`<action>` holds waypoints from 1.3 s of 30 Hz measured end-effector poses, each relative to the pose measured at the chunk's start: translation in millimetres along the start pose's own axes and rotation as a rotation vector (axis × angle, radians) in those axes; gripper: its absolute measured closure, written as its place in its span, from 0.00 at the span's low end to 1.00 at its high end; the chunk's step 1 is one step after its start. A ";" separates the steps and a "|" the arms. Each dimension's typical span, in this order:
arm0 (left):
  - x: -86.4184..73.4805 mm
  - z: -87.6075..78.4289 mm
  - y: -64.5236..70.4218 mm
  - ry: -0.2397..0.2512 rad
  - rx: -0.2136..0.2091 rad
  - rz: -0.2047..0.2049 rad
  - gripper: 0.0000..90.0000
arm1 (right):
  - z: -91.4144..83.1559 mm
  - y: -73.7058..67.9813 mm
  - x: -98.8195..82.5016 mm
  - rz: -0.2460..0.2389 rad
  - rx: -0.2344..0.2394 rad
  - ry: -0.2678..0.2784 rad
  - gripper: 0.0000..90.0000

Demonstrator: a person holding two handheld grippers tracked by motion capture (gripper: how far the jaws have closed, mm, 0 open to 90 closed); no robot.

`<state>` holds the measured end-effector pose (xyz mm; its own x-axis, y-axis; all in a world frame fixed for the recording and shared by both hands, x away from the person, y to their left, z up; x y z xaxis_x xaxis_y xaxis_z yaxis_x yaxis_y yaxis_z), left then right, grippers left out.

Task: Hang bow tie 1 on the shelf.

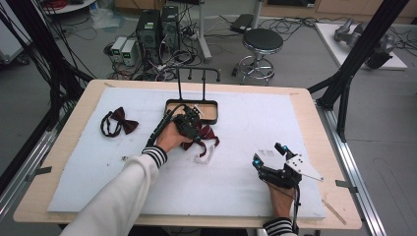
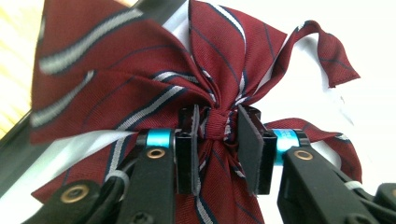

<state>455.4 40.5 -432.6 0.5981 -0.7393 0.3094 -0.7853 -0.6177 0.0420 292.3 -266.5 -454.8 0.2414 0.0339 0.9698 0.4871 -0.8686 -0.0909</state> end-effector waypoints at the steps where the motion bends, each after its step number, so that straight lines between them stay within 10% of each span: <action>1: 0.0 -0.4 0.0 -0.005 0.002 0.005 0.79 | 0.0 0.1 0.0 -0.001 0.000 0.000 0.09; 18: -4.0 -2.4 1.9 0.031 0.013 0.029 0.83 | 0.1 -0.1 0.0 -0.003 -0.001 0.001 0.09; 39: -41.1 -67.2 -6.1 0.376 0.002 0.001 0.83 | 0.4 -0.2 0.0 -0.003 -0.006 0.000 0.09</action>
<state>424.8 92.7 -381.8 0.4966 -0.5900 0.6366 -0.7853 -0.6178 0.0400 292.6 -266.1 -454.9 0.2397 0.0362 0.9702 0.4827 -0.8715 -0.0867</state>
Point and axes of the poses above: each handheld gripper's, and its own axes: z roughly forward along the jaws, x roughly out of its top, y roughly to its right, the point moved 2 cm from there along z, roughly forward along the jaws, and after that the axes turned 9 degrees about -y, right-handed, at the moved point
